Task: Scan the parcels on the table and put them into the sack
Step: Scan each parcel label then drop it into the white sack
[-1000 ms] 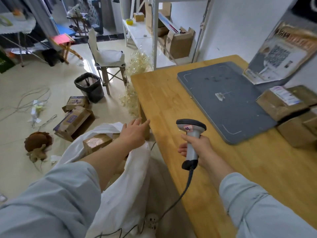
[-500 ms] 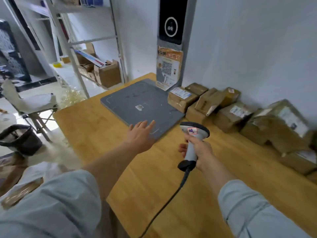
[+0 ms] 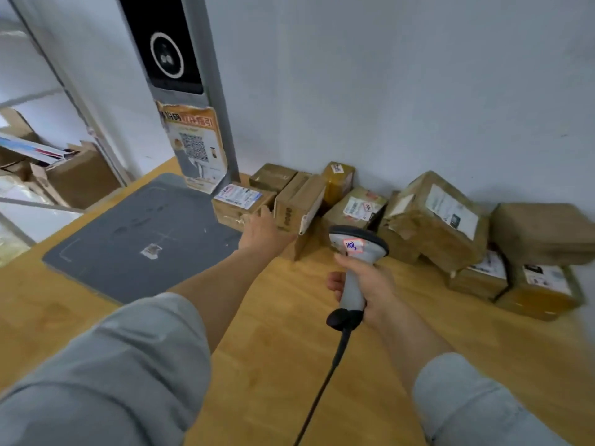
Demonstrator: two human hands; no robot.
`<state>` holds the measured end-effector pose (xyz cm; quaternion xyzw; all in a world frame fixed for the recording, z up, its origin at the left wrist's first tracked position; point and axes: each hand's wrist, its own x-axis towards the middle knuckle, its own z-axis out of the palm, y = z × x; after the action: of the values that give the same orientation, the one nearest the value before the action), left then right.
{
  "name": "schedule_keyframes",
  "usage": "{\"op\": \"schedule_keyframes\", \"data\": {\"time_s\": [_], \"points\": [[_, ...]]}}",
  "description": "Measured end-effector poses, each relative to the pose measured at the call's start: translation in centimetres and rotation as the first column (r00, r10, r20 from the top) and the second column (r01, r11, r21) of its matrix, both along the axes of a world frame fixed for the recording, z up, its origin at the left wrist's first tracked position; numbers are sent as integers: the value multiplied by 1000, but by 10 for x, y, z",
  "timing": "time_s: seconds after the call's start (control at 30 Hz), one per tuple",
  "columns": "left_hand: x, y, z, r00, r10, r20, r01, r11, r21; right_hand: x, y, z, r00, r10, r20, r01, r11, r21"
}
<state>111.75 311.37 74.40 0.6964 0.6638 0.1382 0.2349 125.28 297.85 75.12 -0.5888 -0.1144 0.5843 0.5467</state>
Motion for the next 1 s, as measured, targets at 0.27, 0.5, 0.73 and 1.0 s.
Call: {"op": "schedule_keyframes", "data": {"time_s": [0.27,0.5,0.73,1.0], "points": [[60,76,-18,997,54,-49,-52,998,33,15,26,-28,1000,6,29,-6,1000,-1],[36,79,-35,916,231,329,-207,972,-107,21,11,-22,999,12,49,-13,1000,14],[-39,5,-10,684,345,642,-190,935,-300,4,-28,9,990,110,92,-117,990,77],[-130,-91,40,682,405,609,-283,914,-291,-47,-73,35,905,356,234,-399,901,170]]}}
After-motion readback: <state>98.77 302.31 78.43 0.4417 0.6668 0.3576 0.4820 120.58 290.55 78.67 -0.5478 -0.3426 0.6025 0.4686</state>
